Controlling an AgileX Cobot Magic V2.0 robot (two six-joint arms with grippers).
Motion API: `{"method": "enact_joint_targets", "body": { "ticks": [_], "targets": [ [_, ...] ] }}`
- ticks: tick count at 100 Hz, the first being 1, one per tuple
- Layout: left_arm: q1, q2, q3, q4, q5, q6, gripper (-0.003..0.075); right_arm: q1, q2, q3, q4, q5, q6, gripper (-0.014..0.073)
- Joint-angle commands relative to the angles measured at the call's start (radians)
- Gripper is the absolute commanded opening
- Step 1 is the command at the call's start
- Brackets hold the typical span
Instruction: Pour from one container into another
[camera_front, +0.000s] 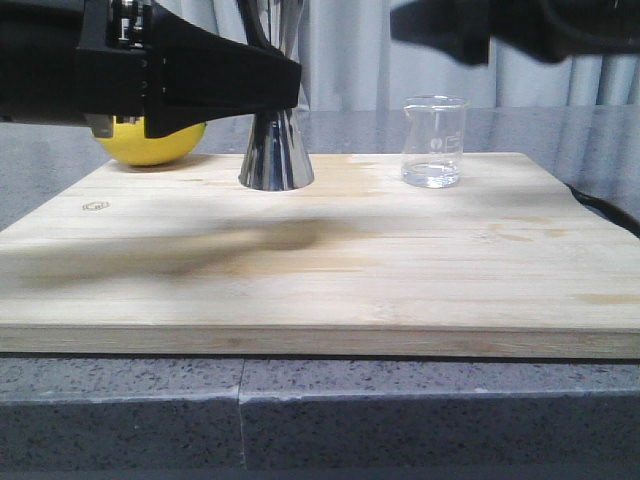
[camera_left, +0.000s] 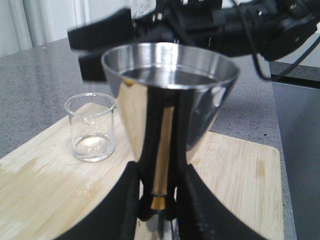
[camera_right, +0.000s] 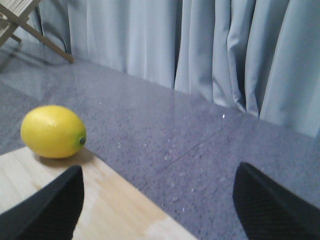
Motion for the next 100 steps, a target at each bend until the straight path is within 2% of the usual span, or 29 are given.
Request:
{"method": "enact_joint_targets", "body": {
  "ticks": [1,28,52,75,100],
  "targets": [
    [0.005,-0.037,-0.029,-0.051,-0.080,-0.007,-0.0019,-0.004,-0.083,-0.041,0.028,-0.060,-0.010,0.0535],
    [0.026,-0.037,-0.029,-0.053,-0.080,0.015,-0.0019,0.000,-0.260,-0.047,-0.008,0.054,0.016,0.0535],
    [0.086,-0.037,-0.029,-0.058,-0.082,0.020,-0.0019,0.000,-0.397,-0.047,-0.017,0.069,0.049,0.0535],
    [0.133,-0.035,-0.029,-0.076,-0.088,0.035,-0.0019,0.007,-0.455,-0.047,-0.068,0.103,0.106,0.0535],
    [0.136,0.023,-0.036,-0.107,-0.106,0.057,-0.0019,0.050,-0.468,-0.047,-0.080,0.123,0.108,0.0534]
  ]
}}
